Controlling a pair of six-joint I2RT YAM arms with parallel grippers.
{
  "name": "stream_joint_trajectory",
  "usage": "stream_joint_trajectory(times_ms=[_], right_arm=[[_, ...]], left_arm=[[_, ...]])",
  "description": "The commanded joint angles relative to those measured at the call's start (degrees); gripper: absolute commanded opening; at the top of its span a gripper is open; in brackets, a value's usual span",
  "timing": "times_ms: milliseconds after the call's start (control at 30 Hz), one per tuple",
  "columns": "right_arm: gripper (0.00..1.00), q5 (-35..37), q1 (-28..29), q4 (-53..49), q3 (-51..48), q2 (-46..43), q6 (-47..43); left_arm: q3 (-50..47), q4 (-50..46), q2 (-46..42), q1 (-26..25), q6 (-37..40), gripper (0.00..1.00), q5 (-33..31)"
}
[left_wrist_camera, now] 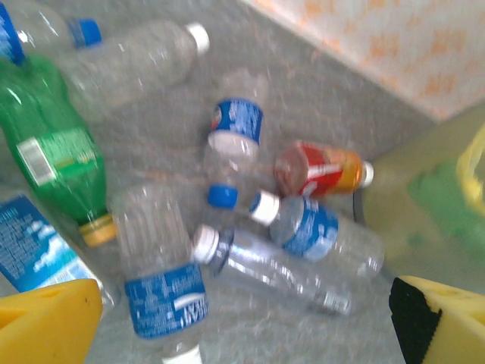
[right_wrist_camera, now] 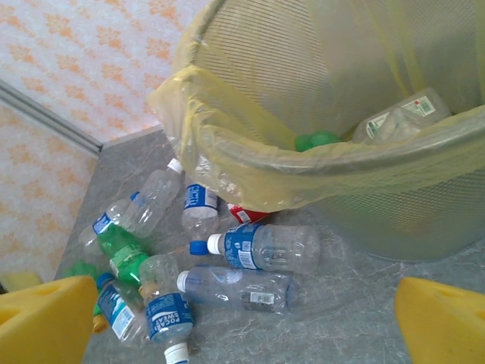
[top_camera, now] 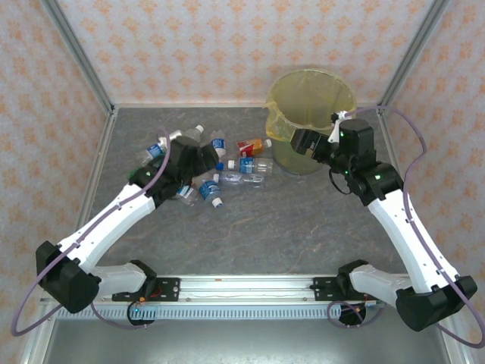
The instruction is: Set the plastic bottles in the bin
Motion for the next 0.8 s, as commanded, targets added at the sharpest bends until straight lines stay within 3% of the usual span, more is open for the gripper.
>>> stream_joint_trajectory(times_ms=[0,333,767], right_arm=[[1.00,-3.0,0.4,3.5,-0.8,-1.6,-2.0],[1.00,-5.5,0.4,8.1,-2.3,-1.4,-2.5],[1.00,-9.4,3.3,15.1,-3.8,1.7,1.0]], left_arm=[[2.2,-5.5,0.9,5.6,0.9,0.99,-0.7],[-1.4,-4.5,1.9,16.9,3.1,0.98,-2.0],[-10.4,-0.6,4.3,32.9,6.1,0.81,3.9]])
